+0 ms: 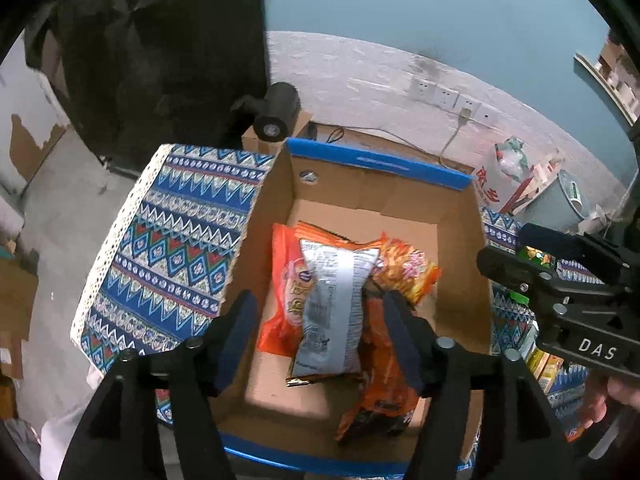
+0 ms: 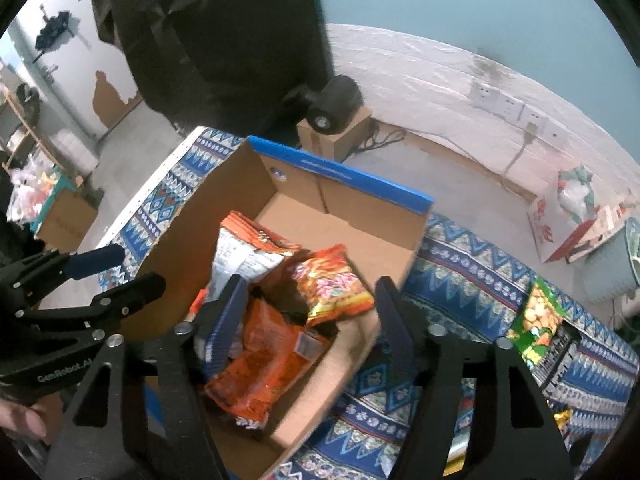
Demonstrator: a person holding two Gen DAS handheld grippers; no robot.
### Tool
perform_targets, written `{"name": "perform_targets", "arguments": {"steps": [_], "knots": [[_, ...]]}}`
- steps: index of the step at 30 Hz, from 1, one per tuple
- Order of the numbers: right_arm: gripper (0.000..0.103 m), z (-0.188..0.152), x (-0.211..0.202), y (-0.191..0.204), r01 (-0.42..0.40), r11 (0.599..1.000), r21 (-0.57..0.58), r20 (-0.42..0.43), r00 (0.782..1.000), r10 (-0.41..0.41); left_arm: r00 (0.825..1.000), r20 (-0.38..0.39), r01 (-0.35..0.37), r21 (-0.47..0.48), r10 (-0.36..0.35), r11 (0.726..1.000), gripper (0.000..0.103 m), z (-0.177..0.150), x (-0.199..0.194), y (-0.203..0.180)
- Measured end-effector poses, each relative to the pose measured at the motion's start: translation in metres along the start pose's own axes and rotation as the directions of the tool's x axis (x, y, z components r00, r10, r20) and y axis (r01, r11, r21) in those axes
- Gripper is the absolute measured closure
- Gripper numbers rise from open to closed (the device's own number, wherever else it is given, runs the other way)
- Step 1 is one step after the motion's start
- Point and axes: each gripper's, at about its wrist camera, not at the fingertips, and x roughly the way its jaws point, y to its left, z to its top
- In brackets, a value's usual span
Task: Organize snacks
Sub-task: 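Open the right gripper to drop the red-and-white bag into the box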
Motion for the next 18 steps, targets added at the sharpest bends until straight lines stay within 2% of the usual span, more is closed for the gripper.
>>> {"name": "perform_targets", "arguments": {"steps": [7, 18], "knots": [[0.026, -0.017, -0.018, -0.033, 0.056, 0.997, 0.045, 0.0, 0.998, -0.056, 0.999, -0.007, 0.052, 0.048, -0.052, 0.997, 0.029, 0.0, -0.003, -0.031], [0.025, -0.06, -0.049, -0.099, 0.153, 0.98, 0.13, -0.023, 0.988, -0.151, 0.997, -0.002, 0.078, 0.175, -0.079, 0.981, 0.028, -0.007, -0.005, -0.09]]}}
